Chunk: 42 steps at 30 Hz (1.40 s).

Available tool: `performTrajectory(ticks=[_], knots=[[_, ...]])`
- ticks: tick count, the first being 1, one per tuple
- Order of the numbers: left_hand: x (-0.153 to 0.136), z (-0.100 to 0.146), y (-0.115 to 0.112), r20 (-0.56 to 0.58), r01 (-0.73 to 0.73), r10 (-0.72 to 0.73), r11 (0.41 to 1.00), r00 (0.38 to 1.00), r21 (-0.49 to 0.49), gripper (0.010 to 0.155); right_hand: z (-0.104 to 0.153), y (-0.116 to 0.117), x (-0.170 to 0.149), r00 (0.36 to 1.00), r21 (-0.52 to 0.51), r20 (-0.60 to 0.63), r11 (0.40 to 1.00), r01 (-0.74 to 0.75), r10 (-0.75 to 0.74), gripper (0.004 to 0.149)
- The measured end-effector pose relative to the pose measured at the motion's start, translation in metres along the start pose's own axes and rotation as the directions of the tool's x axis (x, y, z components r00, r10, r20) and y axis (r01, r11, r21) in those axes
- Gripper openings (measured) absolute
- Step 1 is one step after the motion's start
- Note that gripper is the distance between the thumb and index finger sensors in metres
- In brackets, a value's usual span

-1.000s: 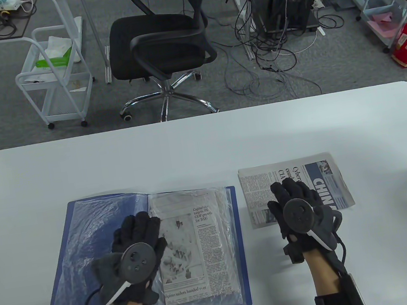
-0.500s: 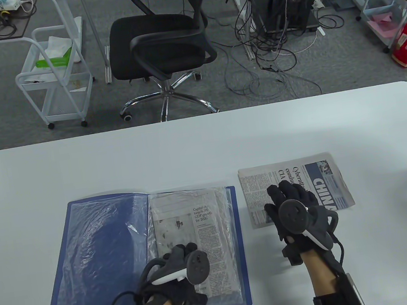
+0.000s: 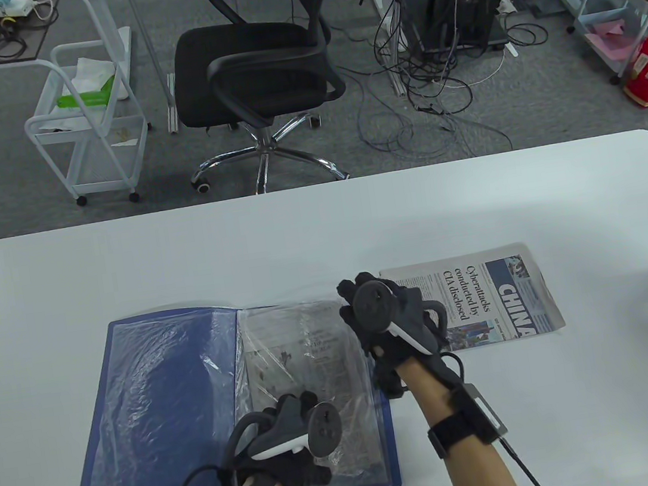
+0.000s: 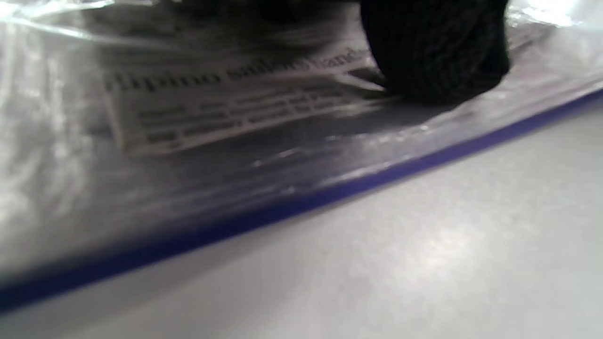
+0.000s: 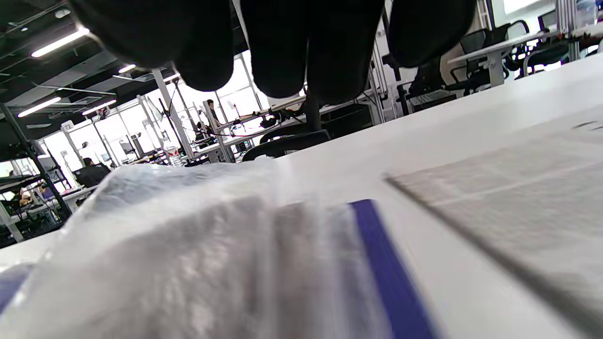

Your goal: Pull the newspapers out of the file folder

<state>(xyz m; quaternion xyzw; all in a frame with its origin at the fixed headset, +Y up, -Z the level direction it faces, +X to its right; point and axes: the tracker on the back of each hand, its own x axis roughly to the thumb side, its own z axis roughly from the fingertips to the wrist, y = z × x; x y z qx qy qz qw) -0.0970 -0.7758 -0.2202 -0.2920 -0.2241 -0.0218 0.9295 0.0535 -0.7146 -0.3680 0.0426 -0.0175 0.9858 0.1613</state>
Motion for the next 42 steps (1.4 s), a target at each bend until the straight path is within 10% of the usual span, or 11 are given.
performTrajectory(ticks=[11, 32, 42], knots=[[-0.001, 0.000, 0.000, 0.009, -0.004, 0.004, 1.000, 1.000, -0.008, 0.089, -0.060, 0.049, 0.035, 0.950, 0.246, 0.006, 0.920, -0.304, 0.312, 0.043], [-0.007, -0.001, -0.002, 0.003, -0.065, 0.065, 0.998, 0.998, -0.010, 0.081, -0.073, 0.041, 0.027, 0.970, 0.186, -0.231, 0.975, 0.123, -0.079, 0.036], [-0.007, 0.000, -0.004, -0.003, -0.086, 0.086, 0.996, 0.996, -0.026, 0.083, -0.084, 0.037, 0.053, 0.958, 0.233, -0.085, 0.940, -0.248, 0.273, 0.039]])
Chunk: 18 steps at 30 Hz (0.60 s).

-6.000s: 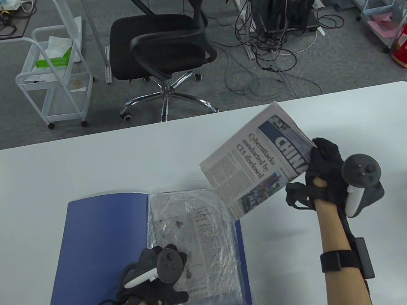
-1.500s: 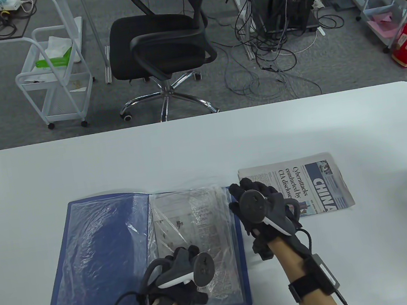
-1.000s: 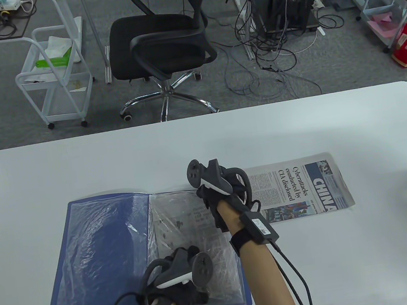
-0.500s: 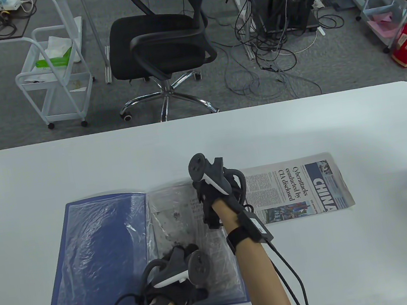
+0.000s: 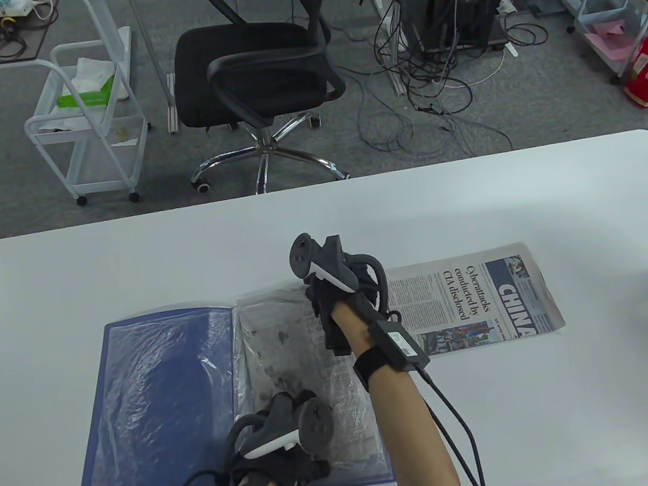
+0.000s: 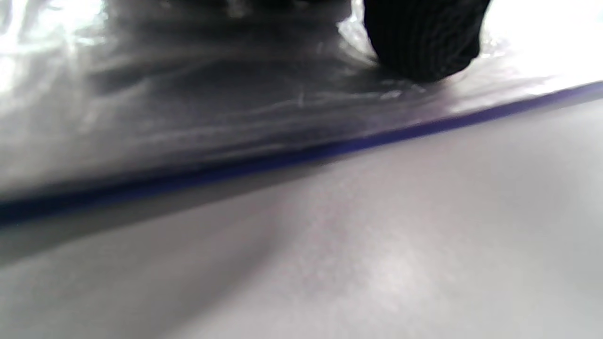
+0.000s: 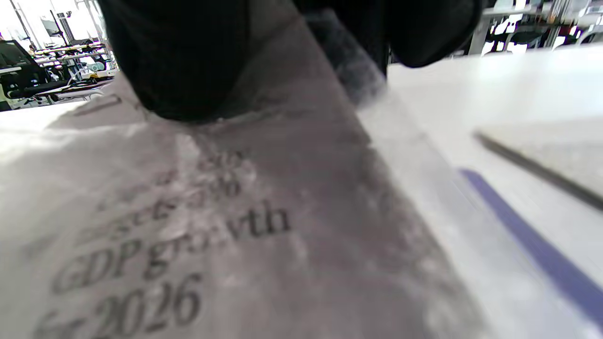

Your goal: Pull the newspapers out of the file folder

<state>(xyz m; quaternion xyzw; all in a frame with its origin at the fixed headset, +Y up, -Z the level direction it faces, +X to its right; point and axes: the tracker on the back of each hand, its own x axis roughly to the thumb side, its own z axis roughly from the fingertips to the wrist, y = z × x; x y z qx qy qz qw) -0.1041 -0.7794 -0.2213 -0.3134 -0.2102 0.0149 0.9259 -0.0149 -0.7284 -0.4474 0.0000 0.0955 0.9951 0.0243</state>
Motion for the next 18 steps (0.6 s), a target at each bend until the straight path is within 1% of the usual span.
performTrajectory(ticks=[3, 4, 6, 9, 11, 13, 14, 15, 18], knots=[[0.000, 0.000, 0.000, -0.007, -0.003, 0.003, 1.000, 1.000, -0.006, 0.083, -0.001, -0.009, 0.003, 0.994, -0.099, -0.042, 0.991, 0.095, -0.099, 0.038], [0.001, 0.000, 0.000, -0.009, 0.000, 0.000, 1.000, 1.000, -0.007, 0.083, -0.001, -0.012, 0.004, 0.993, -0.138, -0.050, 0.985, 0.102, -0.110, 0.038], [0.001, 0.001, 0.001, -0.012, 0.010, -0.010, 1.000, 1.000, -0.006, 0.083, 0.001, -0.019, 0.006, 0.993, -0.257, -0.081, 0.965, 0.062, -0.086, 0.038], [-0.001, 0.000, 0.000, -0.010, -0.006, 0.006, 1.000, 1.000, -0.012, 0.082, 0.008, -0.033, 0.008, 0.992, -0.415, -0.065, 0.907, 0.076, -0.112, 0.038], [-0.002, 0.000, 0.000, -0.008, -0.016, 0.016, 1.000, 1.000, -0.020, 0.082, 0.011, -0.043, 0.007, 0.987, -0.470, -0.073, 0.878, 0.090, -0.140, 0.038], [-0.002, -0.001, 0.000, -0.009, -0.022, 0.022, 0.999, 1.000, -0.024, 0.082, 0.017, -0.058, 0.004, 0.976, -0.536, -0.078, 0.834, 0.131, -0.204, 0.038], [-0.002, -0.001, 0.000, -0.008, -0.023, 0.023, 0.999, 1.000, -0.024, 0.082, 0.019, -0.066, 0.003, 0.970, -0.557, -0.065, 0.815, 0.160, -0.234, 0.038], [-0.002, -0.001, 0.000, -0.007, -0.023, 0.023, 0.999, 1.000, -0.024, 0.082, 0.022, -0.074, 0.000, 0.961, -0.596, -0.037, 0.778, 0.199, -0.274, 0.038], [-0.002, -0.001, 0.000, -0.006, -0.028, 0.028, 0.999, 1.000, -0.025, 0.082, 0.032, -0.099, -0.010, 0.930, -0.621, 0.010, 0.727, 0.293, -0.367, 0.038]])
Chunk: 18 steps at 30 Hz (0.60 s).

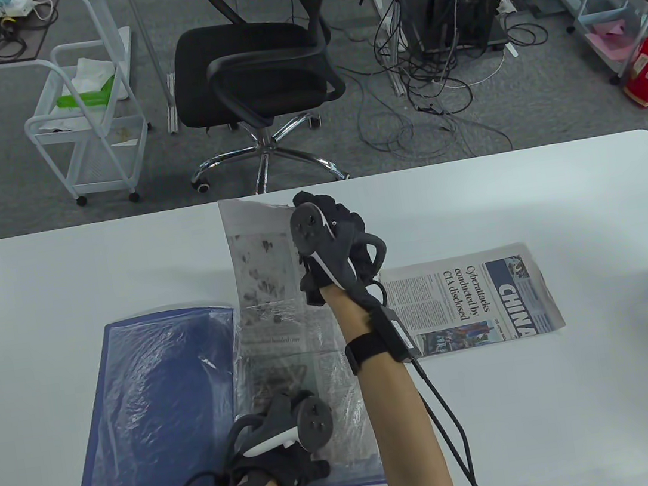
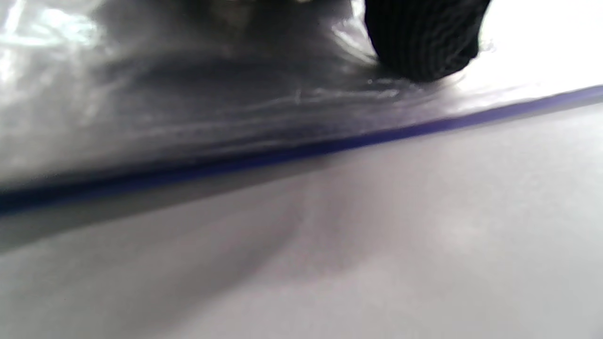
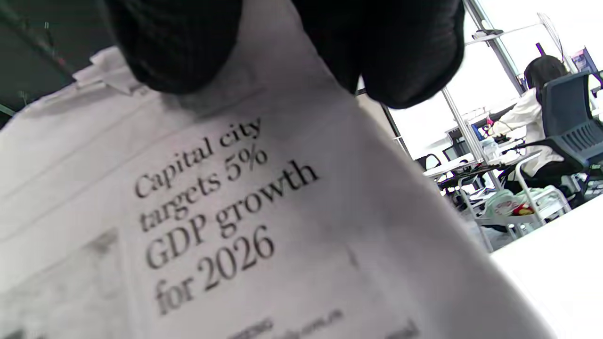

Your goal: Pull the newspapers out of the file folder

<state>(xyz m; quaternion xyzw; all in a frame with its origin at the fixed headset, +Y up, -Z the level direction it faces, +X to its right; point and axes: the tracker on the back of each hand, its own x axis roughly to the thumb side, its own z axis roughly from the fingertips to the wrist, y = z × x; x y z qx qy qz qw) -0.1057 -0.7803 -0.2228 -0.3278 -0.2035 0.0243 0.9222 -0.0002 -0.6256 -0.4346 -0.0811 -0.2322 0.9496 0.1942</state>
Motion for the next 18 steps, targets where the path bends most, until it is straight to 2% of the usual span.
performTrajectory(ticks=[5, 8, 11, 14, 18], knots=[[0.000, 0.000, 0.000, 0.000, -0.001, 0.001, 1.000, 1.000, 0.000, 0.082, -0.015, -0.053, -0.016, 0.978, -0.042, -0.046, 0.978, 0.202, -0.204, 0.038], [0.000, 0.000, 0.000, -0.001, -0.002, 0.002, 1.000, 1.000, 0.000, 0.082, -0.022, -0.088, -0.038, 0.932, -0.068, -0.105, 0.937, 0.343, -0.348, 0.038], [0.000, 0.000, 0.000, 0.000, -0.005, 0.005, 1.000, 1.000, 0.000, 0.082, -0.025, -0.111, -0.061, 0.871, -0.069, -0.172, 0.887, 0.456, -0.460, 0.038], [0.000, 0.000, 0.000, 0.002, -0.010, 0.011, 1.000, 1.000, -0.005, 0.082, -0.026, -0.135, -0.107, 0.773, -0.081, -0.288, 0.818, 0.569, -0.566, 0.039], [0.000, 0.000, 0.000, 0.002, -0.012, 0.012, 1.000, 1.000, -0.006, 0.082, -0.018, -0.147, -0.158, 0.713, -0.105, -0.350, 0.782, 0.614, -0.607, 0.039]])
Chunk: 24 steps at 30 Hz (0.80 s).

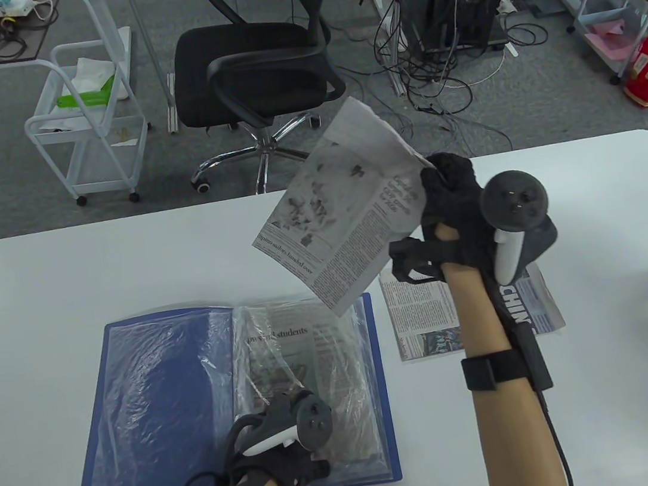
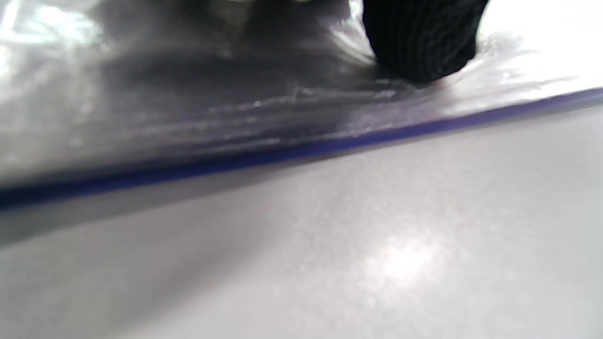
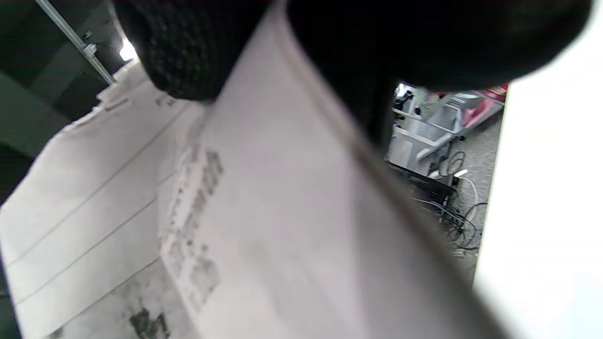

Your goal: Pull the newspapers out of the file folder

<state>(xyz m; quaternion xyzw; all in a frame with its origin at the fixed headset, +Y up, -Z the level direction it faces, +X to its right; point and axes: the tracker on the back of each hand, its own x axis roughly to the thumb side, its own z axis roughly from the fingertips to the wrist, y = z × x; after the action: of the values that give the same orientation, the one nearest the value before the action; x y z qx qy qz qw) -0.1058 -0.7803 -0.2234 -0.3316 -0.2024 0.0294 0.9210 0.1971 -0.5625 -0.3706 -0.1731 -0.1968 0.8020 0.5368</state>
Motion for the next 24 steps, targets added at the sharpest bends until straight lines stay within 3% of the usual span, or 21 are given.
performTrajectory(ticks=[6, 13, 16, 24], knots=[[0.000, 0.000, 0.000, -0.001, 0.000, 0.000, 1.000, 1.000, -0.003, 0.083, -0.002, -0.060, -0.095, 0.988, -0.111, -0.151, 0.993, -0.048, 0.031, 0.040], [0.000, 0.000, 0.000, 0.001, -0.009, 0.009, 1.000, 1.000, -0.001, 0.083, 0.002, -0.086, -0.203, 0.918, -0.217, -0.362, 0.942, -0.255, 0.164, 0.040], [0.000, 0.000, 0.000, 0.001, -0.010, 0.010, 1.000, 1.000, -0.001, 0.083, 0.001, -0.086, -0.224, 0.874, -0.201, -0.446, 0.929, -0.310, 0.195, 0.040], [-0.001, 0.000, 0.000, 0.002, -0.015, 0.015, 1.000, 1.000, 0.000, 0.083, -0.002, -0.071, -0.233, 0.791, -0.135, -0.445, 0.841, -0.524, 0.421, 0.041]])
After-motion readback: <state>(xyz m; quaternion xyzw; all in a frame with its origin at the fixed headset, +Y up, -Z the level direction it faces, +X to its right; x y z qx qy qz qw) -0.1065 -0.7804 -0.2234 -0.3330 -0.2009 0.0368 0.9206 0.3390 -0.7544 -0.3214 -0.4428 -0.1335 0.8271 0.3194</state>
